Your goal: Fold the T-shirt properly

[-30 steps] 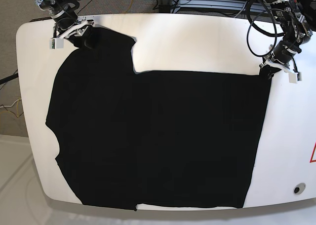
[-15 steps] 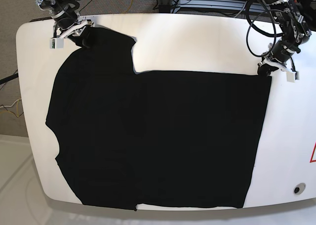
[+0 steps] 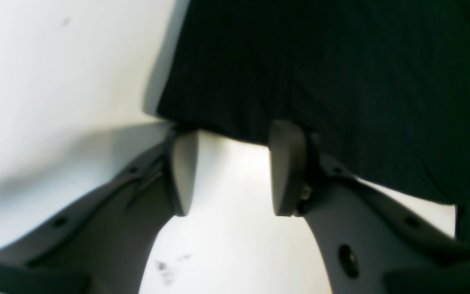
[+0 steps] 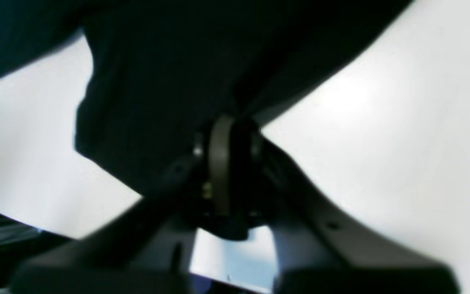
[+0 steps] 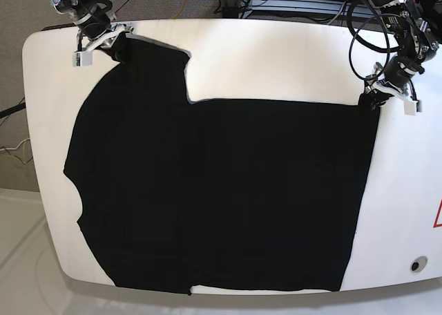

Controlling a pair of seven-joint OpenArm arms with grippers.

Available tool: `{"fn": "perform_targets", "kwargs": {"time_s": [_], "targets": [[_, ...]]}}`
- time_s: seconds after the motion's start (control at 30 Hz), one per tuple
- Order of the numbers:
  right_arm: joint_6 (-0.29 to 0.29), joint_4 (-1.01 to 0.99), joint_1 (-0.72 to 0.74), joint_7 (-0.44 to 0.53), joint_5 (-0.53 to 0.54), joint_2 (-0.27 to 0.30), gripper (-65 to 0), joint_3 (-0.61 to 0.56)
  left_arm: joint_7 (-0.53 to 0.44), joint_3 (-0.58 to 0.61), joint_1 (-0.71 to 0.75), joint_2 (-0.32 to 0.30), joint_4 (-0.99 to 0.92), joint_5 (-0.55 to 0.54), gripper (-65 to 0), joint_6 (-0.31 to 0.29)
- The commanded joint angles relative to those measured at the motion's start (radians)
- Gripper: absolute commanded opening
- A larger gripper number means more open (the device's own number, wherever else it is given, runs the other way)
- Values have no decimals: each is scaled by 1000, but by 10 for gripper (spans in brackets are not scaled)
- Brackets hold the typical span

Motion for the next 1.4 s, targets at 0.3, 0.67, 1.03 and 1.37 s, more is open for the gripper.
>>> {"fn": "perform_targets", "kwargs": {"time_s": [0.3, 0.67, 1.03, 1.37], "targets": [[3, 9, -5, 21, -8, 14, -650, -2, -17, 2, -7, -13, 8, 35, -327, -5], [-4, 7, -1, 21, -16, 14, -650, 3, -17, 5, -15, -11, 3, 31, -288, -3], [6, 9, 0, 13, -1, 13, -650, 4, 9, 15, -19, -6, 1, 31, -526, 0], [4, 12, 1, 11, -4, 12, -650, 8, -7, 15, -19, -6, 0, 34, -650, 8]]}}
